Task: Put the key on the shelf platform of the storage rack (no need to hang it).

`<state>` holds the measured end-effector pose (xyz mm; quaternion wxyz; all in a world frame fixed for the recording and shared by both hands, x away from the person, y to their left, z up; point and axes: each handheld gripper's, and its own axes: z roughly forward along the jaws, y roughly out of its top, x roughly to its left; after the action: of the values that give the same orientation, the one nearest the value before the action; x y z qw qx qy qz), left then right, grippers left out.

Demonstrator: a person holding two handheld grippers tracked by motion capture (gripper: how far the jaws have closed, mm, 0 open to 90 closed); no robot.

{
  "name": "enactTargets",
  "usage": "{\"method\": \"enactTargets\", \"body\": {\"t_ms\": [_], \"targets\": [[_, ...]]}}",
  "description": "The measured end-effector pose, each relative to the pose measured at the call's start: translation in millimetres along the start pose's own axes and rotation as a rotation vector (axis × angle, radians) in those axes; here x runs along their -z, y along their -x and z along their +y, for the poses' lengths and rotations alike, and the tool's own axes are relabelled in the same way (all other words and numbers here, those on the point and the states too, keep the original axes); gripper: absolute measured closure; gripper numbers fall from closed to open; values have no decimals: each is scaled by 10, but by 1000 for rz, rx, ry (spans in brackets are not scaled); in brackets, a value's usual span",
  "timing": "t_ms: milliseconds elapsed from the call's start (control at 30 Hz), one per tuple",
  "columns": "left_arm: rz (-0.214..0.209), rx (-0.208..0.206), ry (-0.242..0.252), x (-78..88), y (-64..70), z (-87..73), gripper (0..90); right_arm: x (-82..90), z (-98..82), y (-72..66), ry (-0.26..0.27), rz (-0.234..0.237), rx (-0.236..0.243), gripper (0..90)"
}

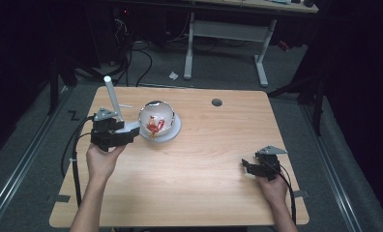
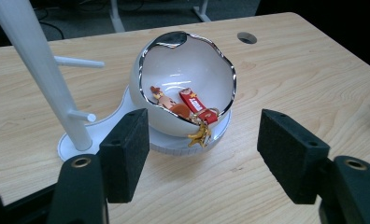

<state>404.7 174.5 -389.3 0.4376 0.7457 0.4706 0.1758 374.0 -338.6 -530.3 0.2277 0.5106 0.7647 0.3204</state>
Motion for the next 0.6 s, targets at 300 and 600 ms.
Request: {"method": "enactTargets", "body": {"t_ms": [300,600], "targets": [[4,21,38,132,-30,-128,347,0,0,0,0,0,0,318],[10,43,44,180,-38,-258,347,0,0,0,0,-1,0,318]]}}
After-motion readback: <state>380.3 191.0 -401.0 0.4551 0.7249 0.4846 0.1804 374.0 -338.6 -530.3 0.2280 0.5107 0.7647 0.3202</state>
